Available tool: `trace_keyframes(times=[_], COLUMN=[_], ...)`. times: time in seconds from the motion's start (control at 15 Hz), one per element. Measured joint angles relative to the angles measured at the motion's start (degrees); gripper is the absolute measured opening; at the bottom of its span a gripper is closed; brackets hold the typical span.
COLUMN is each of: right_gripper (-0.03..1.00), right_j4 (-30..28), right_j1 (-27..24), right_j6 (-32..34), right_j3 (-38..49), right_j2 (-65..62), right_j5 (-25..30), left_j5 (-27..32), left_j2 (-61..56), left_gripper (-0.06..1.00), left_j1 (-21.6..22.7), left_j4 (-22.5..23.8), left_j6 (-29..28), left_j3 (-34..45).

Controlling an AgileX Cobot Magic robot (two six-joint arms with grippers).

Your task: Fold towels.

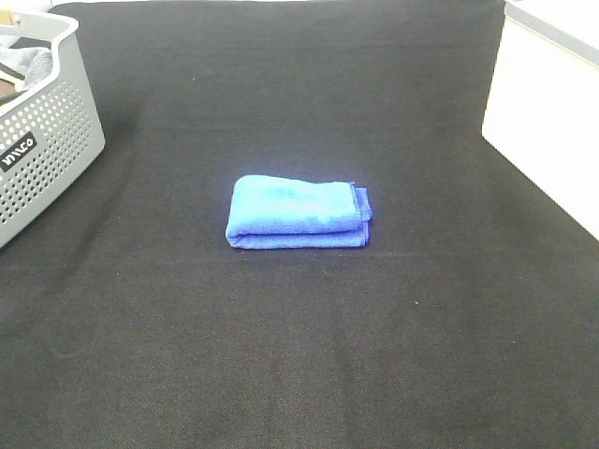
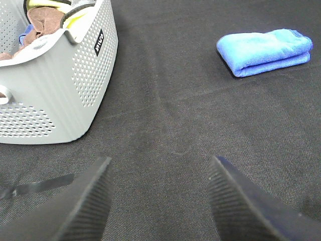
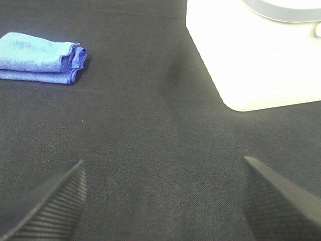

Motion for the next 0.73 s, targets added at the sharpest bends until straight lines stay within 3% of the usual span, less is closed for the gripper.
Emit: trace_keyframes(times=[0.73], right_gripper=[0.78], right_j4=[0.06], right_j1=[0.0], right_j6=[0.0], right_j3=[0.0], right_j2=[0.0], right_j5=[0.0], left_j5=[0.0], left_j2=[0.0], left_gripper=[0.55], left_j1=[0.0], left_j4=[0.0], left_j6=[0.0], left_j3=[0.0])
